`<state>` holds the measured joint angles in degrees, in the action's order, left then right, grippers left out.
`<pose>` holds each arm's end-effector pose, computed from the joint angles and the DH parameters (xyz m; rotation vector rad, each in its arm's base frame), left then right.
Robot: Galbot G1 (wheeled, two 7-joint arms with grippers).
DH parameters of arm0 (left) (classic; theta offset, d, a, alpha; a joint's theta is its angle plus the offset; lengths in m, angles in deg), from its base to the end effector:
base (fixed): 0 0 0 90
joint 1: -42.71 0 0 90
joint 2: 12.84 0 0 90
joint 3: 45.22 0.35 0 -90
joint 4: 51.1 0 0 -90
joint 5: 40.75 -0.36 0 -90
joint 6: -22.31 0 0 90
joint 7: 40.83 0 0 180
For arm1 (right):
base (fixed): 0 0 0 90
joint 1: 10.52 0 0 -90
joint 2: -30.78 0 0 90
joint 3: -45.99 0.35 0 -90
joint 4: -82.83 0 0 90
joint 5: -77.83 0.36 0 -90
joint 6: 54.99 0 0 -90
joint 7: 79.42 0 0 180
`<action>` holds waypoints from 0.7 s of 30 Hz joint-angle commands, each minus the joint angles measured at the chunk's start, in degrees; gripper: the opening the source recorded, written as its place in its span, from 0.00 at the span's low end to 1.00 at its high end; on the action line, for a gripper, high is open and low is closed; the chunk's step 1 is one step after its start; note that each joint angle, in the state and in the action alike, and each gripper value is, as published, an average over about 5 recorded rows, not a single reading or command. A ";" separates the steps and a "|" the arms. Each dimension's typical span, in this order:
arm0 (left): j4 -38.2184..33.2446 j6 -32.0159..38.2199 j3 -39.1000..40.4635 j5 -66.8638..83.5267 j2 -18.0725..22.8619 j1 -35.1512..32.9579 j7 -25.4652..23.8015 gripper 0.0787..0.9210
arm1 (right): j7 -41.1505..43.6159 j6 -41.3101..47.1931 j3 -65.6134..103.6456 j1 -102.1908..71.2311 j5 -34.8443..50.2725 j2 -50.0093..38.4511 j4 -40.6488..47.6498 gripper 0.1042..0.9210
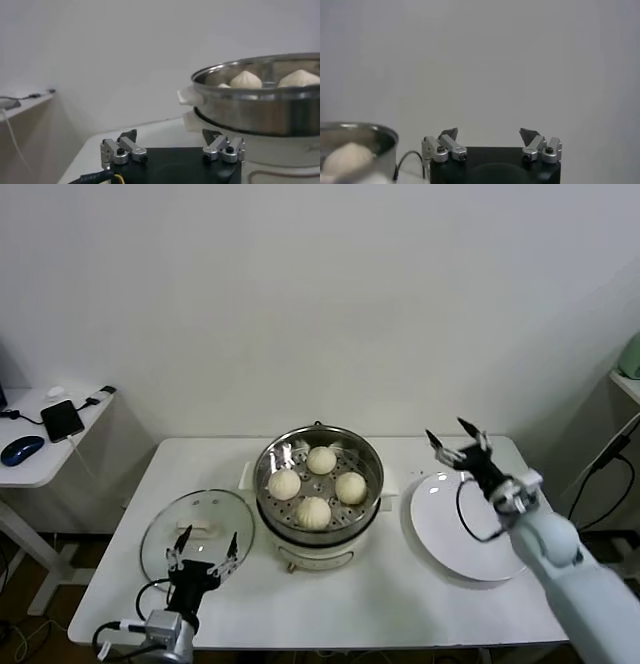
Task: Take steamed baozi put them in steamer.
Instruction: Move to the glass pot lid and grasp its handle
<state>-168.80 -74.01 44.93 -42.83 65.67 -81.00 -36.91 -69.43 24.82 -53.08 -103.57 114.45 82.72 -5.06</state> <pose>0.1657 0.0356 -0.3259 -0.0401 -2.9186 -0.3240 0.3377 -0.1793 -0.3394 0.4387 -3.1086 0.0247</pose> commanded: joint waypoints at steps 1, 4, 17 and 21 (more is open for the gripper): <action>1.64 3.40 -0.29 -3.09 -0.62 0.61 0.99 0.88 | 1.58 -12.73 19.07 -21.78 -3.59 12.33 0.30 0.88; 2.22 4.72 -0.15 -8.08 -1.40 0.42 5.20 0.88 | 0.18 -12.16 18.82 -22.33 -5.76 14.29 0.23 0.88; 18.60 8.55 -1.76 -63.16 -8.71 3.21 22.28 0.88 | -3.00 -4.17 17.10 -20.19 -14.42 18.95 0.24 0.88; 25.42 7.27 -0.75 -70.84 -9.03 5.42 25.62 0.88 | -3.36 -3.24 16.96 -19.20 -15.42 19.69 -0.03 0.88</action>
<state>-150.88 -67.59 44.30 -95.07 58.75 -76.52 -17.31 -71.93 19.89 -38.22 -121.69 103.20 98.76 -4.86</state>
